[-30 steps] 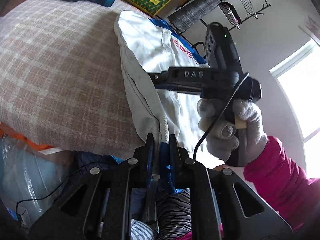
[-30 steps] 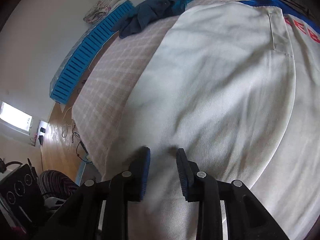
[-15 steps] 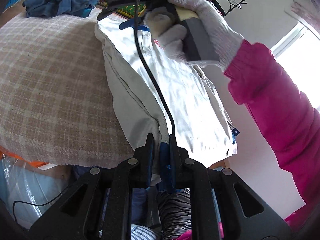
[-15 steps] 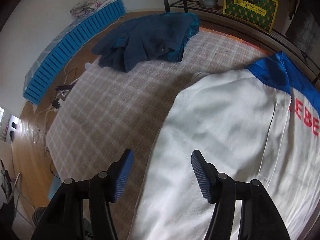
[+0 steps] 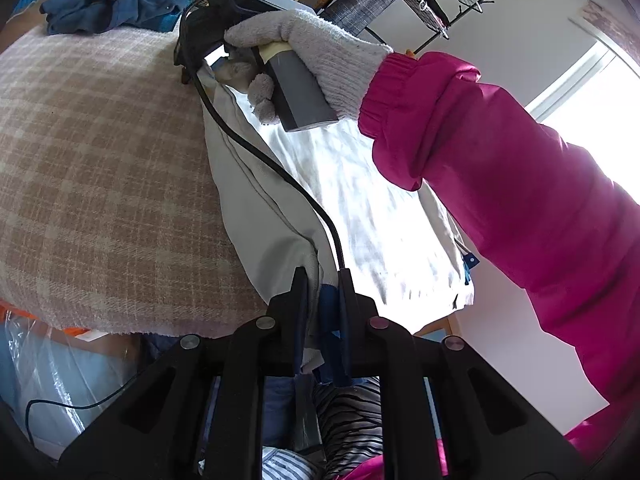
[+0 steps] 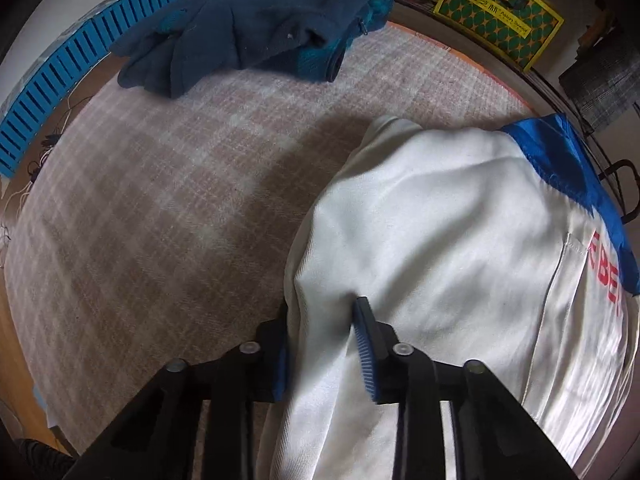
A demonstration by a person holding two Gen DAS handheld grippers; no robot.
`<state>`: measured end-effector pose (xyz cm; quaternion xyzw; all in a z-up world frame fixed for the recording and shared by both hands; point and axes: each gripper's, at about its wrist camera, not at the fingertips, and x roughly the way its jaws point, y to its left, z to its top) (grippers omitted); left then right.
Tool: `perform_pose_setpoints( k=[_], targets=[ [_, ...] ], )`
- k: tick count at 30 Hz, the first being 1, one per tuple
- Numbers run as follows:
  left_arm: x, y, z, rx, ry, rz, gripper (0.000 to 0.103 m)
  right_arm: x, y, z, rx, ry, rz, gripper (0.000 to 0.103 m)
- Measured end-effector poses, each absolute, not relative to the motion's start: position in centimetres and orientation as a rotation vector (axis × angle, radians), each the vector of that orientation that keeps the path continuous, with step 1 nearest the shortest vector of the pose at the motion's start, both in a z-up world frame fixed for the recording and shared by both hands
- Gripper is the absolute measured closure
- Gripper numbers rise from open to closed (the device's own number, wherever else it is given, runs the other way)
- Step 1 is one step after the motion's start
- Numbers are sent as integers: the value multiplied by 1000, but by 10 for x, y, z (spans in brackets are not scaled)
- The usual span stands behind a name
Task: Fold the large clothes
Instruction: 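Grasp the jacket side edge with the right tool and fold it over the sleeve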
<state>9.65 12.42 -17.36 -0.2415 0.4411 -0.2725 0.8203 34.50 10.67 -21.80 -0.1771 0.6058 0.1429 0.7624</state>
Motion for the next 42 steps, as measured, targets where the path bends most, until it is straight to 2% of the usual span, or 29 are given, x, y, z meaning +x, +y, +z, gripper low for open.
perform_pose_setpoints(
  k=[1, 2, 13, 24, 30, 39, 42],
  targets=[
    [97, 121, -171, -497, 938, -579, 91, 346, 101, -217, -370, 1315, 310, 98],
    [96, 118, -168, -486, 935, -579, 91, 347, 93, -214, -319, 1318, 325, 101],
    [85, 73, -140, -308, 924, -594, 91, 341, -21, -171, 356, 1177, 534, 102],
    [82, 2, -134, -77, 981, -648, 91, 310, -158, -169, 755, 1002, 516, 102],
    [89, -34, -151, -20, 1046, -686, 91, 295, -221, -207, 838, 1029, 382, 102],
    [104, -54, -184, 15, 1103, -679, 91, 307, -234, -233, 731, 1126, 297, 102],
    [99, -55, -189, -7, 1138, -704, 89, 305, -239, -223, 695, 1117, 288, 93]
  ],
)
